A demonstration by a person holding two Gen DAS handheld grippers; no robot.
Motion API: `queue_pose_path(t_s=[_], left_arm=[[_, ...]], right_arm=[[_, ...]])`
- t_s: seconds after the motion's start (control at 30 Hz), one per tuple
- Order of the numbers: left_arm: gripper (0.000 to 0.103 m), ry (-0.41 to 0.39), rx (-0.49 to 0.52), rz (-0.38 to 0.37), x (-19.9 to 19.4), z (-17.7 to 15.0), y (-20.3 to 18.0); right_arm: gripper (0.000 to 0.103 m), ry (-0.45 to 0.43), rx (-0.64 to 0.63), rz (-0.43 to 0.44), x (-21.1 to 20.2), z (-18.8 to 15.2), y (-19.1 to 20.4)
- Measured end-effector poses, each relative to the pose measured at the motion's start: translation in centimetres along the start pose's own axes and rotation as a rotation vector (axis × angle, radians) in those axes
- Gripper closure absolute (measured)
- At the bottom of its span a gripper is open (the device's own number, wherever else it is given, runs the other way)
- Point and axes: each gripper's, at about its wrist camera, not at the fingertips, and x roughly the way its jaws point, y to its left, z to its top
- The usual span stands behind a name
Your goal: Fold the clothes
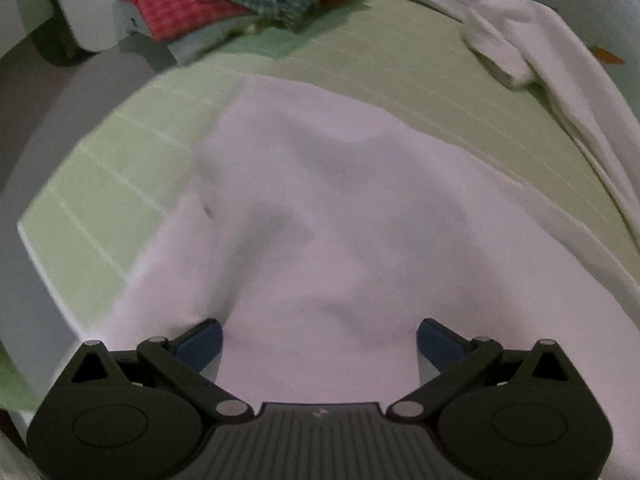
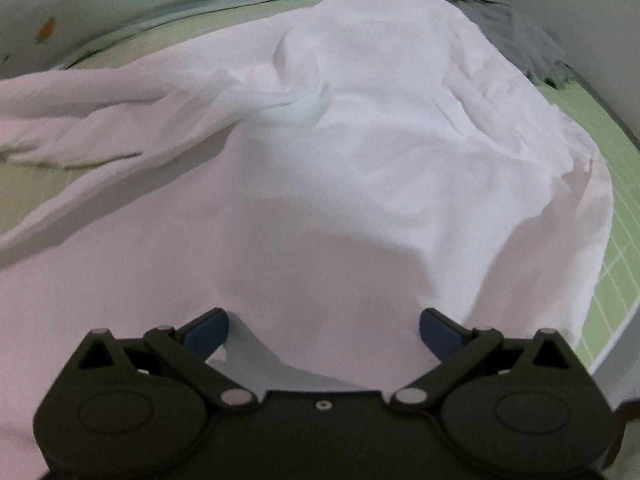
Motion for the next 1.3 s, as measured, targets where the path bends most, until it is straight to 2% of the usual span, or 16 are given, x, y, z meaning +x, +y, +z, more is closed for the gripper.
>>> queue_pose_path(t_s=[0.17,0.27,0.33,0.43,0.5,0.63,0.77,1.0,1.13,1.3], left_arm=[[0.0,-0.026,-0.062,-0.032,0.8,2.6,2.5],[0.0,-0.06,0.005,0.051,1.8,3.3,1.5],[0.0,-0.078,0.009,0.063,1.9,3.8,1.5],[0.0,-0.054,-0.033,0.063,1.9,4.7,1.9],[0.0,-0.039,-0.061,0.063,1.8,5.2,2.1],[0.0,-0.068,-0.109,0.053,-0.1,5.3,1.9],[0.0,-0.092,-0.135,-0.017,-1.8,5.8,0.0],[0.0,-0.107,-0.155,-0.179,-2.9,8.0,-4.9],[0.0,-0.118,-0.138,-0.236,-2.7,10.6,-7.5],[0.001,-0.091,-0.158,-0.304,-0.9,14.9,-10.0]], right_arm=[[0.0,0.011,0.094,-0.018,0.7,1.1,2.2],[0.0,0.023,0.084,-0.001,0.9,1.8,3.8],[0.0,0.027,0.068,0.016,0.9,2.2,4.7],[0.0,0.016,0.026,0.057,0.4,2.5,5.4],[0.0,0.003,0.015,0.078,0.2,3.1,5.1],[0.0,-0.042,0.006,0.093,0.0,5.0,3.6],[0.0,-0.096,0.043,0.126,-0.4,7.5,2.2],[0.0,-0.113,0.204,0.249,2.5,11.1,0.4],[0.0,-0.127,0.325,0.335,4.8,12.3,-0.4],[0.0,-0.163,0.478,0.388,6.6,12.4,-1.0]])
